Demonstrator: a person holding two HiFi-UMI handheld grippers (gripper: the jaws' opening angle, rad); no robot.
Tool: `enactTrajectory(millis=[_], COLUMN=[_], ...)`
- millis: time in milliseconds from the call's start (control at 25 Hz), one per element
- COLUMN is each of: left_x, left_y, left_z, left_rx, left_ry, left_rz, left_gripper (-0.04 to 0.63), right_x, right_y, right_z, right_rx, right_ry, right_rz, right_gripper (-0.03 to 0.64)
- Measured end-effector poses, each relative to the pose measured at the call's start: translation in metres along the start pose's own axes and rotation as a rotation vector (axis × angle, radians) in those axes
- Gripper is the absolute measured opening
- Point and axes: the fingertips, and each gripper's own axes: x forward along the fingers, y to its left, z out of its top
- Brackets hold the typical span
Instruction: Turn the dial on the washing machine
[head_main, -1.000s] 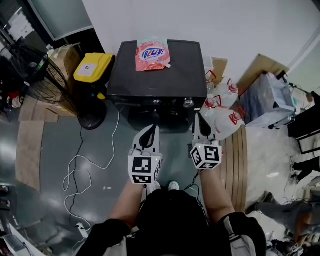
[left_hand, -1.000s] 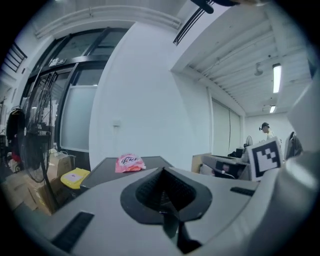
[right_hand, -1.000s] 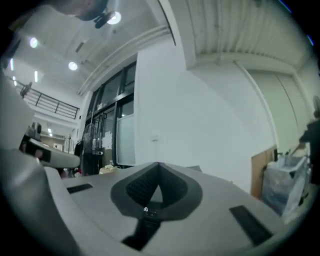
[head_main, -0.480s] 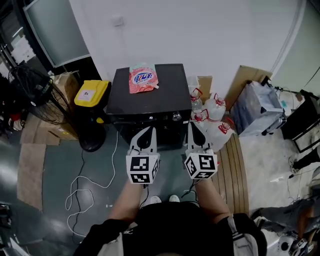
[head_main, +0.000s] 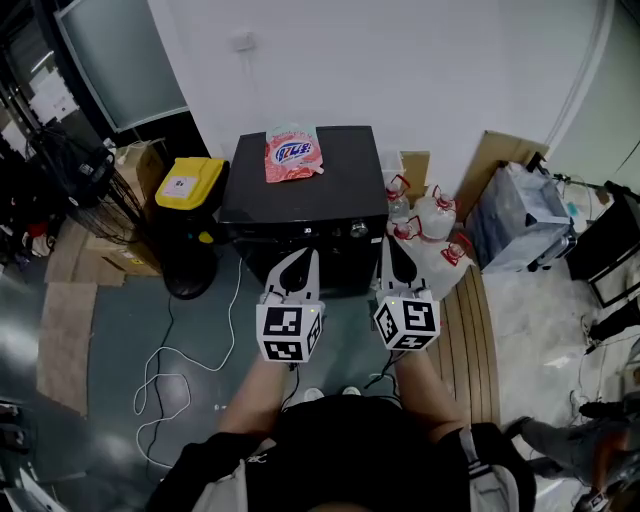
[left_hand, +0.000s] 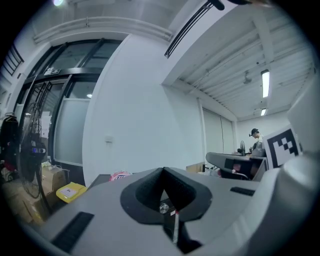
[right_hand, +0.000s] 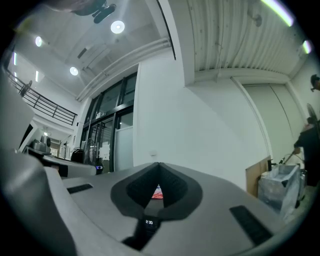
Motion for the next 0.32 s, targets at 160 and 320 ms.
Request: enactTrajectory(millis=[160, 320], left_x=[-0.0024, -0.0040], left_y=[0.0031, 0.0055], left_z=[-0.0007, -0.0033], left_rx=[-0.001, -0.011], left_ry=[0.010, 0.016], left_rz=[0.011, 0.020], left_gripper=[0.012, 0.012], right_x=[0.0003, -0.0011], right_y=[0.0034, 0.0012], right_z=[0.0007, -0.0017], right_rx=[0.004, 0.015], right_ry=[0.000, 0.003], right_rz=[0.001, -0.013], right_gripper=[0.000, 0.000])
